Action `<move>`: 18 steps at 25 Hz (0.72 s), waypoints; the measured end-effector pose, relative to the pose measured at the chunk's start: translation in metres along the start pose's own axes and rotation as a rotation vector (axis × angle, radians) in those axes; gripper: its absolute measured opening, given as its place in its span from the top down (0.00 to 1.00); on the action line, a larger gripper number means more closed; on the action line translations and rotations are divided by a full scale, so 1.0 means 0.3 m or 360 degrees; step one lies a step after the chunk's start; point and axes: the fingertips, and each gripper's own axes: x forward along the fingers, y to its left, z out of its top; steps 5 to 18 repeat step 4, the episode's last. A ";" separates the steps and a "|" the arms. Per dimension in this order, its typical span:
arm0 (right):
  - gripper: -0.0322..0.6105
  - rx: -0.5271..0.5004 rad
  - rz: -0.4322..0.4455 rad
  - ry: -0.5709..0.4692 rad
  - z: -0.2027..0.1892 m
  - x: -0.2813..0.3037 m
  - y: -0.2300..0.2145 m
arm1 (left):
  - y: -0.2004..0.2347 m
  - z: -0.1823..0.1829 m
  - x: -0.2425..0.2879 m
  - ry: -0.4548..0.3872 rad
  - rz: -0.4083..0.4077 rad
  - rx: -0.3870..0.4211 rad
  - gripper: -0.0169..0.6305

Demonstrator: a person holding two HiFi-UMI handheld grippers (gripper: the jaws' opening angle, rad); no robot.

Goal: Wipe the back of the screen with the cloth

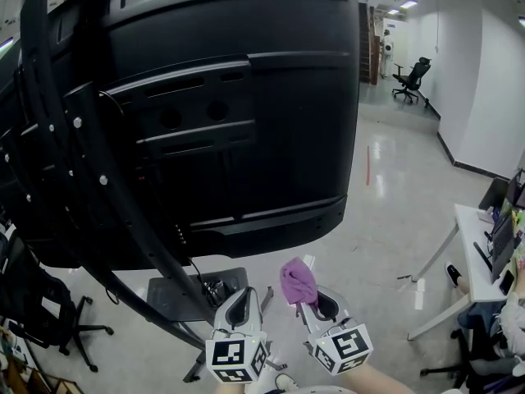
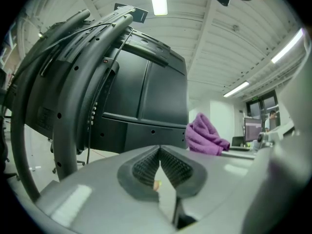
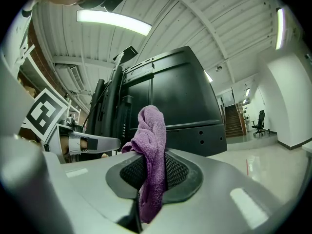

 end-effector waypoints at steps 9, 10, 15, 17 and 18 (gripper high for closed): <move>0.86 0.0006 -0.0015 -0.0002 0.003 -0.010 -0.004 | -0.001 0.007 -0.004 -0.0005 -0.0001 -0.0008 0.96; 0.86 0.0006 -0.0015 -0.0002 0.003 -0.010 -0.004 | -0.001 0.007 -0.004 -0.0005 -0.0001 -0.0008 0.96; 0.86 0.0006 -0.0015 -0.0002 0.003 -0.010 -0.004 | -0.001 0.007 -0.004 -0.0005 -0.0001 -0.0008 0.96; 0.86 0.0006 -0.0015 -0.0002 0.003 -0.010 -0.004 | -0.001 0.007 -0.004 -0.0005 -0.0001 -0.0008 0.96; 0.86 0.0006 -0.0015 -0.0002 0.003 -0.010 -0.004 | -0.001 0.007 -0.004 -0.0005 -0.0001 -0.0008 0.96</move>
